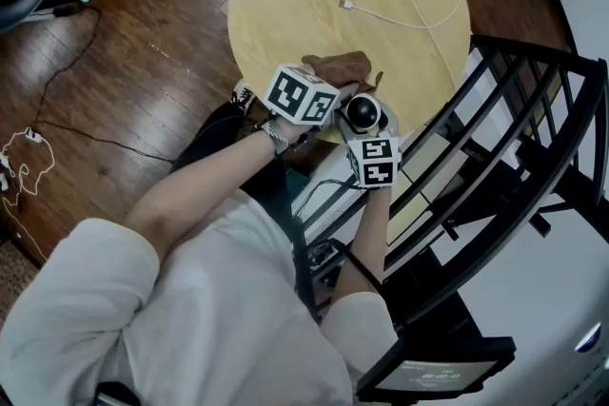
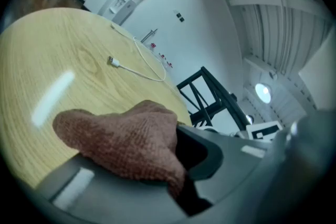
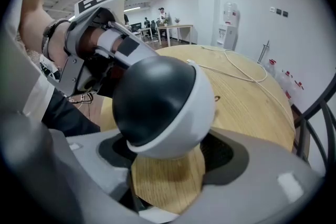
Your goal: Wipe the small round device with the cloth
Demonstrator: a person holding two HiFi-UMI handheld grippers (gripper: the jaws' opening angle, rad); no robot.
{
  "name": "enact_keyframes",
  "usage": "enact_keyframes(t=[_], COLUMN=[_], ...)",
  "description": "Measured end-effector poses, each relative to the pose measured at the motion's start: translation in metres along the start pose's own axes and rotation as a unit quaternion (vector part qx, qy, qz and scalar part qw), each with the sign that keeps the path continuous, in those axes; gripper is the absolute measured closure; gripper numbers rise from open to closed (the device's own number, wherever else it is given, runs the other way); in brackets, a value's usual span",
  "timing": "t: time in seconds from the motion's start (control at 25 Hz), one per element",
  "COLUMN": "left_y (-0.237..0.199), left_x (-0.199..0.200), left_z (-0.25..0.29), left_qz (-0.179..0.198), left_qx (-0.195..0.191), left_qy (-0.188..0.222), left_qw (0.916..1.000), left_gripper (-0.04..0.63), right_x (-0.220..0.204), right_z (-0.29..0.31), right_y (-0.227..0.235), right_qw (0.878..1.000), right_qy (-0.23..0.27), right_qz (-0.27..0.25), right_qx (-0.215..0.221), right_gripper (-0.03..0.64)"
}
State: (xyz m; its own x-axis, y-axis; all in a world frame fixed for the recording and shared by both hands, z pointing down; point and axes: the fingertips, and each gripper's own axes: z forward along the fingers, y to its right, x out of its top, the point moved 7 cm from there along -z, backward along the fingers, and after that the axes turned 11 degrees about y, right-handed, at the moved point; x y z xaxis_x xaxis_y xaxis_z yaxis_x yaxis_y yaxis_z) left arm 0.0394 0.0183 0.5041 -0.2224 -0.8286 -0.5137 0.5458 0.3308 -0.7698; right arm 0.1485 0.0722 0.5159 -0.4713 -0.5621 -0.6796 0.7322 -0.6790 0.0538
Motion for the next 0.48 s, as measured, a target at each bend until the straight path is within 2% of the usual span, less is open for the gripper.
enact_keyframes(t=[0.12,0.2,0.24,0.32,0.48], left_y=[-0.001,-0.002,-0.002,-0.001,-0.003], left_x=[0.0,-0.003,-0.005,-0.014,-0.027], left_z=[0.009,0.015,0.018,0.023,0.031], left_qz=[0.062,0.112,0.147,0.224,0.332], left_qx=[0.011,0.015,0.016,0.017,0.008], left_qy=[-0.032,-0.058,-0.078,-0.119,-0.163], left_qw=[0.9975,0.9919,0.986,0.9671,0.929], left_gripper=[0.558,0.558,0.56,0.56,0.558], right_x=[-0.003,-0.004,-0.004,-0.003,-0.005], right_z=[-0.002,-0.002,-0.001,-0.002,-0.002], right_y=[0.003,0.005,0.005,0.004,0.002], right_qw=[0.999,0.999,0.998,0.998,0.998], right_qy=[-0.004,-0.004,-0.005,-0.008,-0.008], right_qz=[0.031,0.051,0.055,0.056,0.056], right_qx=[-0.015,-0.02,-0.022,-0.024,-0.035], right_gripper=[0.27,0.269,0.27,0.269,0.268])
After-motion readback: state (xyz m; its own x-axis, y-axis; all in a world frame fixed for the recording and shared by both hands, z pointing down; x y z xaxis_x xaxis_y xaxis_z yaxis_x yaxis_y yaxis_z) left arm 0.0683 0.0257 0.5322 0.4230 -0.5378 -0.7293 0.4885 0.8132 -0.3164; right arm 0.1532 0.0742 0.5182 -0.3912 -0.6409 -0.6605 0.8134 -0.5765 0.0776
